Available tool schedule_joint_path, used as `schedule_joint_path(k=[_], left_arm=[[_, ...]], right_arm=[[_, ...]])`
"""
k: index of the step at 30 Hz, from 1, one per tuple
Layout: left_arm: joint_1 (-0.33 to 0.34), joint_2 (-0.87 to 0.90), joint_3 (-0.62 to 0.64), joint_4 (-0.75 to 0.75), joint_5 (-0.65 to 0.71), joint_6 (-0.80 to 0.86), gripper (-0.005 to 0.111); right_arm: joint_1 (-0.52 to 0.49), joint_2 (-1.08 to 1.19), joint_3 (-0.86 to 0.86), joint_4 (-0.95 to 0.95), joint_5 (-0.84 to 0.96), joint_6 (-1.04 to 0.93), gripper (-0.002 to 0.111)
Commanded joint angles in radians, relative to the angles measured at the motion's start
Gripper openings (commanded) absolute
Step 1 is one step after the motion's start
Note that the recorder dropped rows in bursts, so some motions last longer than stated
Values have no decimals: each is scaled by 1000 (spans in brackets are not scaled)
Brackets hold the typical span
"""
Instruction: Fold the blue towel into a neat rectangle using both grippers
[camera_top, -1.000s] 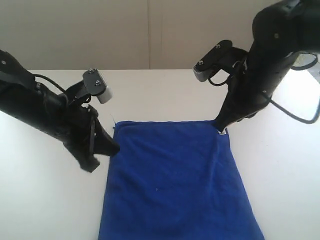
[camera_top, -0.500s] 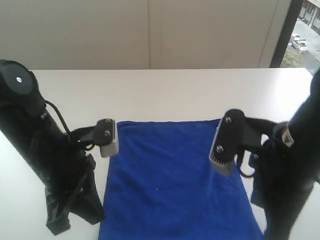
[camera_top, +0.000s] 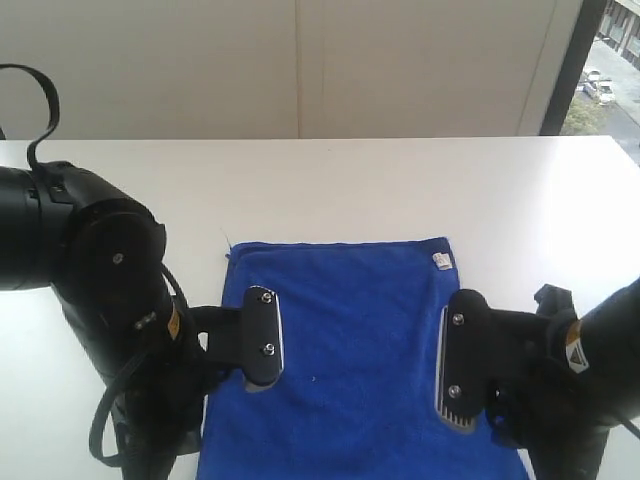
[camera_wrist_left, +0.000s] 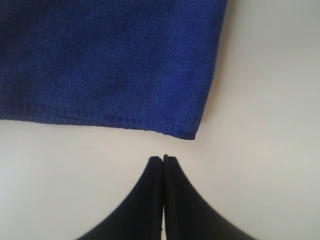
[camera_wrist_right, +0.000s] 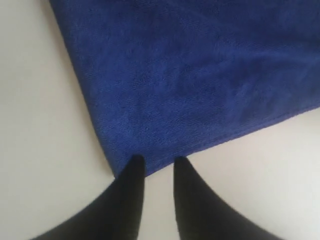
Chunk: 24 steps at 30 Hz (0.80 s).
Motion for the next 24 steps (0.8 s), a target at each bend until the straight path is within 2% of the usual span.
schedule_joint_path(k=[1, 4, 6, 8, 15, 24], left_arm=[[-8, 11, 7, -59, 14, 32, 20], [-8, 24, 7, -72, 8, 60, 43], [-8, 37, 7, -87, -2, 95, 59], [-8, 47, 7, -94, -7, 102, 68], [-8, 87, 7, -115, -7, 119, 63], [-8, 104, 7, -204, -12, 206, 63]], right_arm=[[2, -6, 51, -2, -19, -98, 46], [2, -6, 87, 10, -52, -190, 58], [2, -6, 118, 14, -107, -216, 61], [2, -6, 144, 20, -166, -216, 61], [2, -6, 154, 55, -184, -216, 61], [2, 37, 154, 55, -180, -216, 61]])
